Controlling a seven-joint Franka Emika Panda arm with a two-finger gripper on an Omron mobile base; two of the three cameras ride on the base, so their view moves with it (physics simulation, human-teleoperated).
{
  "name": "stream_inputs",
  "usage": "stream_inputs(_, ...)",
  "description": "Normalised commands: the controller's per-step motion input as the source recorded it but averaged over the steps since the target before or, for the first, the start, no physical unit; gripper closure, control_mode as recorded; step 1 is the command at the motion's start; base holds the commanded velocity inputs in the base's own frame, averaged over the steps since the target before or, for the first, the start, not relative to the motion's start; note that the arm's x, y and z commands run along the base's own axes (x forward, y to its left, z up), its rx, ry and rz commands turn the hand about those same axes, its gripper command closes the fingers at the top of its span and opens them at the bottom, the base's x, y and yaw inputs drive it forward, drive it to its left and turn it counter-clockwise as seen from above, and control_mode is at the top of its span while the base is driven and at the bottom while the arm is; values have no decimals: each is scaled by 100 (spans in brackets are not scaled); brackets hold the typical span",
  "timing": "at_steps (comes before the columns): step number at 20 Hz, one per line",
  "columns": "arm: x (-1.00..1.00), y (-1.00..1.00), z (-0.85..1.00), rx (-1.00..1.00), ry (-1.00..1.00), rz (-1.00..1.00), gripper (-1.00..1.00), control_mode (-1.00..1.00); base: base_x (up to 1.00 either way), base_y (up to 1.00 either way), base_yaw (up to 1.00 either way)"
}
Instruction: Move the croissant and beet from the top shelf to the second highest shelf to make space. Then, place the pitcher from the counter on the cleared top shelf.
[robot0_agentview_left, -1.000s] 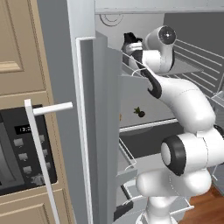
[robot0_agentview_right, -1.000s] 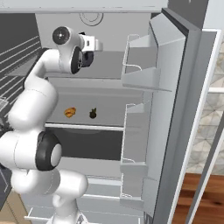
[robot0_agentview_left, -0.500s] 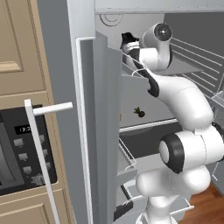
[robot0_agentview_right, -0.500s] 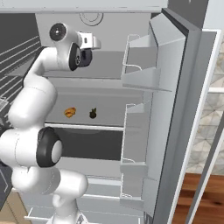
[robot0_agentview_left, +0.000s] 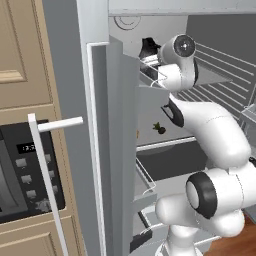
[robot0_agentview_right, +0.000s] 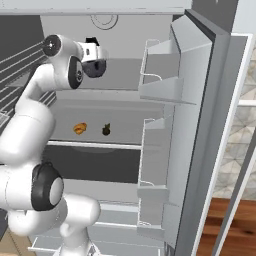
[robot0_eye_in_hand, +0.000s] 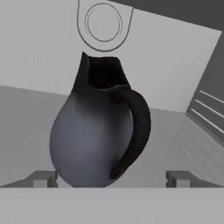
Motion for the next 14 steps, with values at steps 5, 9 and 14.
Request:
stream_inputs(5, -96, 0, -20, -1, -5, 0, -100, -100, 0, 0, 0)
stream_inputs(9, -100, 0, -45, 0, -11, 0, -100, -100, 0, 0, 0)
stream_inputs(14, -100, 3, -50, 0, -4, 0, -100, -100, 0, 0, 0)
